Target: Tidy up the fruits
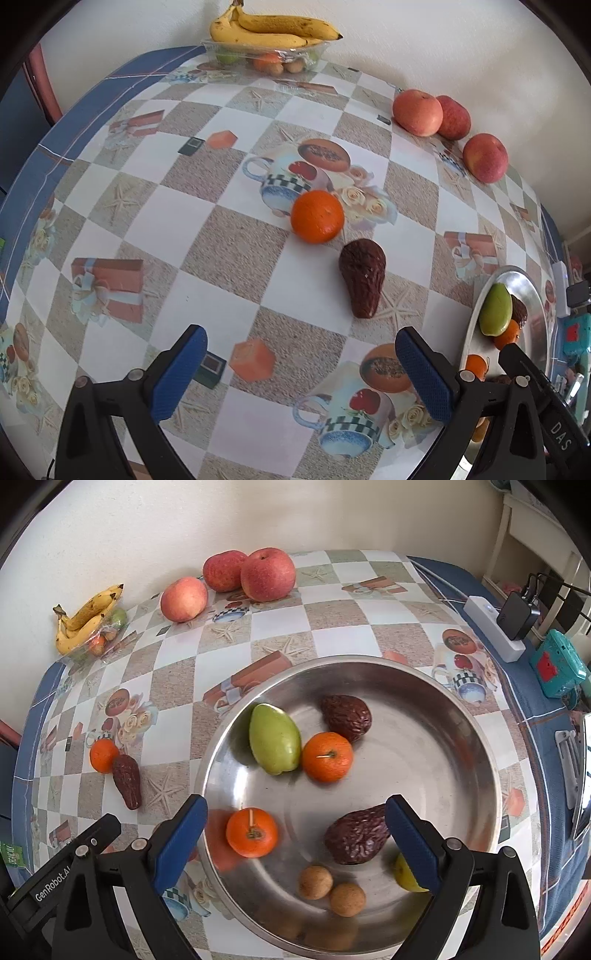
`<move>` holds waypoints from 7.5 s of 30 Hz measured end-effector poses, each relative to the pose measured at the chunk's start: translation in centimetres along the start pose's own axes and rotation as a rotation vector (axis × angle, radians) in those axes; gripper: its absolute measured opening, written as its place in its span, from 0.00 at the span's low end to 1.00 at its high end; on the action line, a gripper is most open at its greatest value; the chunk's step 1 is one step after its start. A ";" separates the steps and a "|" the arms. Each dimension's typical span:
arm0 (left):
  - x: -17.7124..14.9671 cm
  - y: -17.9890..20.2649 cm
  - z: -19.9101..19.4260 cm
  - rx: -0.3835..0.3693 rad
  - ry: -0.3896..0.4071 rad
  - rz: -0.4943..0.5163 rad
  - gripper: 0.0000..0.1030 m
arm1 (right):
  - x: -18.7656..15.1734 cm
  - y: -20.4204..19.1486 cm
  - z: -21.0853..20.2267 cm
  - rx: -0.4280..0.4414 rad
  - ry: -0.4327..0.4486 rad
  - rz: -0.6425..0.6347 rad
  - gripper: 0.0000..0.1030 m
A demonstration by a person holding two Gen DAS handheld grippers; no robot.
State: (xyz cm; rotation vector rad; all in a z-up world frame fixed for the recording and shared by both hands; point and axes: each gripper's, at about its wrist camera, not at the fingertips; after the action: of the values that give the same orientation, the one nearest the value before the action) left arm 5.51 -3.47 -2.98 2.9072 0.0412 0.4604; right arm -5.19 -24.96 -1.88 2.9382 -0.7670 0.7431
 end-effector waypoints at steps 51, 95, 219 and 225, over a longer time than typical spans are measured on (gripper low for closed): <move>8.2 -1.5 5.0 -0.193 -0.071 -0.074 0.74 | 2.2 -13.5 5.9 0.255 0.038 -0.144 0.34; 4.5 5.0 -1.6 -0.336 -0.059 0.031 0.39 | 2.1 -5.8 -0.7 0.232 0.144 -0.061 0.34; -3.2 -0.3 -5.5 0.177 0.026 0.267 1.00 | -7.3 -0.3 -3.4 -0.043 0.027 0.018 0.87; -3.2 -0.5 -5.5 0.177 0.015 0.257 1.00 | -7.4 -0.3 -3.3 -0.041 0.025 0.018 0.87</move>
State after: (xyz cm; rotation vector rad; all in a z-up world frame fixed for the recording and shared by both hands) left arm 0.73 -2.16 1.07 3.0969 -0.3088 0.5456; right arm -12.22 -20.87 -2.24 2.8835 -0.7985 0.7543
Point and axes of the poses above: each gripper's, at about its wrist camera, not at the fingertips, and z roughly the way its jaws point, y to its right, x to its top, and after that the axes turned 8 degrees about -z, right-handed
